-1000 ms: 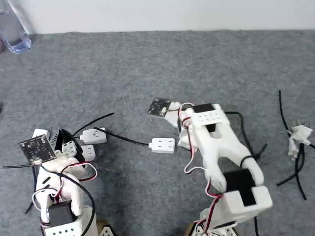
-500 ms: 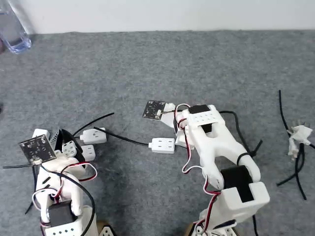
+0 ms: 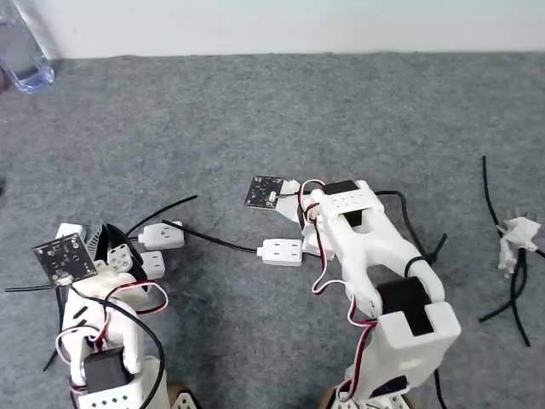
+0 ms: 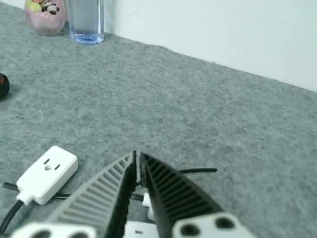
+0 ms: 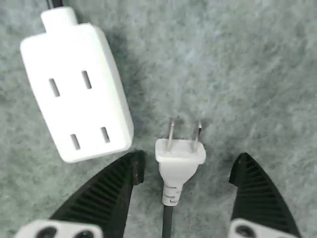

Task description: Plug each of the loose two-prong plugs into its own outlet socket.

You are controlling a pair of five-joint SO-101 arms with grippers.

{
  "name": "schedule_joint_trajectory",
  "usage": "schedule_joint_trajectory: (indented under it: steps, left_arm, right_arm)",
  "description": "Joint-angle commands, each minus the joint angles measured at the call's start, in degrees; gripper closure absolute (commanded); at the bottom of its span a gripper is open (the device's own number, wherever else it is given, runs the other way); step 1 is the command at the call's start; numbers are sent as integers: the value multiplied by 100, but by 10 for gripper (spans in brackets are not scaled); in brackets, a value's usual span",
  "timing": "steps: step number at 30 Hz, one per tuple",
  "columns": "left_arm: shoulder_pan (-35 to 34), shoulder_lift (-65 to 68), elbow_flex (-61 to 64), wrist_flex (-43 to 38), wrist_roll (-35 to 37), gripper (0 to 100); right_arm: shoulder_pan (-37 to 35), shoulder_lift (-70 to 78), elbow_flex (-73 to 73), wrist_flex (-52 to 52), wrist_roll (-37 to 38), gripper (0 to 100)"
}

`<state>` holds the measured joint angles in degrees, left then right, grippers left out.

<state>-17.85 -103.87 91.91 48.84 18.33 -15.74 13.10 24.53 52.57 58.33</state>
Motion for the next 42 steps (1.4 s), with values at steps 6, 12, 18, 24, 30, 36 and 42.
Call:
schedule_joint_trajectory:
  steps: [6, 12, 18, 24, 30, 36, 42]
  left_arm:
    - [-18, -88, -22, -105, -53, 986]
    - [-18, -88, -22, -105, -53, 986]
    - [-18, -88, -22, -114, -53, 986]
    - [-18, -88, -48, -132, -62, 985]
    - [18, -88, -40, -281, -914, 984]
    - [193, -88, -75, -624, -1644, 969]
    - [615, -88, -637, -712, -123, 919]
  right_arm:
    - [101, 66, -237, -57, 132, 954]
    - [127, 66, -229, -48, 132, 988]
    - [127, -40, -220, -40, 97, 989]
    - [119, -980, -220, 602, -88, 989]
    - [-13, -2273, 53, 1552, -70, 989]
    - [-391, -4119, 105, 2879, -123, 989]
    - [-1516, -5868, -782, 4268, -888, 989]
